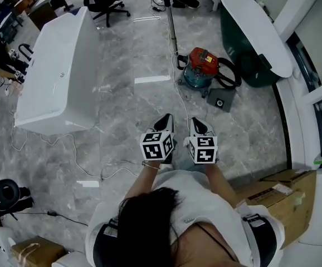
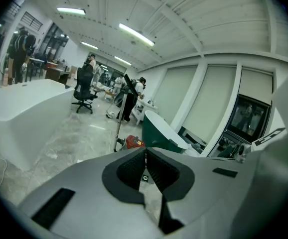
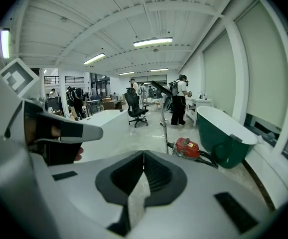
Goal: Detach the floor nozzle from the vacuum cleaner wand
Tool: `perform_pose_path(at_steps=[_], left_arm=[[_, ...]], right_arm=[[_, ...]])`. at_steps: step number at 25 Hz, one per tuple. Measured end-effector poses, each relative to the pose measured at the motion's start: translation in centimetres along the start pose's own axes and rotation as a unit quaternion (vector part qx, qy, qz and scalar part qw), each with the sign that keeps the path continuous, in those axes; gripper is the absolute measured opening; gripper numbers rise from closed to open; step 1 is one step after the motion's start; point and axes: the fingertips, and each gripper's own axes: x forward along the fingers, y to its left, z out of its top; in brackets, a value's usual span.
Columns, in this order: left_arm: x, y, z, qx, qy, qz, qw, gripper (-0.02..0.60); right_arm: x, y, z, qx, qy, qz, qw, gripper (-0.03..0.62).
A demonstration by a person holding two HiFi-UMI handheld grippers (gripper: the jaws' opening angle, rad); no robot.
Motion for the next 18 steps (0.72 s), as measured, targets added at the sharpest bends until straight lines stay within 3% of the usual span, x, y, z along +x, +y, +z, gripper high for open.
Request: perform_pose_path(at_steps=[12, 18], left_arm=[[4.2, -0.4, 1.2, -0.017, 0.005, 0.009, 0.9998, 0.011], [7.4, -0.7, 2.2, -0.024, 0.006, 0.010, 0.9996, 0.011]], right_arm=[[3.3, -1.9, 2.8, -0.018, -0.014, 0.041, 0.999, 0.015], [5.8, -4.6, 3.8, -0.018, -0.002, 0.039, 0.999, 0.015]])
